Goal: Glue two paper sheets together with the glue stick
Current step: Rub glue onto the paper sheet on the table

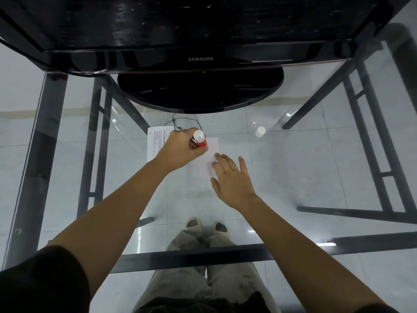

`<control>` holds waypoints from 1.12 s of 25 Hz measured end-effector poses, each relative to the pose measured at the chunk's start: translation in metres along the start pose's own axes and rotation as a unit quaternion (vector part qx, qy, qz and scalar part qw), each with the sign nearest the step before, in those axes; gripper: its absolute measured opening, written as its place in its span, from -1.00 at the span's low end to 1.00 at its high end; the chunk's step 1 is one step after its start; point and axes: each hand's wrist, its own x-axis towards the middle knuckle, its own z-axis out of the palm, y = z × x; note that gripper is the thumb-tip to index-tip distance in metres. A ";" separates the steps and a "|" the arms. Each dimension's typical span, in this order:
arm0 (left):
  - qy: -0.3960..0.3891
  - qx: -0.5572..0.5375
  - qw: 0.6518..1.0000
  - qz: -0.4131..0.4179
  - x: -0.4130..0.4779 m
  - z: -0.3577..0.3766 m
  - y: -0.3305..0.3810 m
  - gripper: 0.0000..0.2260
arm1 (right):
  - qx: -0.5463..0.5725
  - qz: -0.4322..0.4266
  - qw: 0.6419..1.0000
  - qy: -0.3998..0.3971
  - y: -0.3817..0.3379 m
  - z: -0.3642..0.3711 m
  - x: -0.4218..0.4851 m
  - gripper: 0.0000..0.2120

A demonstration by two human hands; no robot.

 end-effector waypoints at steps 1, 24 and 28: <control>-0.012 0.007 1.000 0.007 -0.001 0.002 0.000 -0.81 | 0.000 -0.003 1.000 -0.002 0.001 0.000 -0.001 -0.53; -0.004 -0.001 1.000 0.029 0.018 -0.001 0.017 -0.86 | 0.031 0.010 0.999 -0.038 0.002 0.002 -0.009 -0.50; -0.020 0.036 0.998 0.040 0.021 0.002 0.021 -0.85 | 0.032 0.013 0.999 -0.040 0.001 0.003 -0.009 -0.49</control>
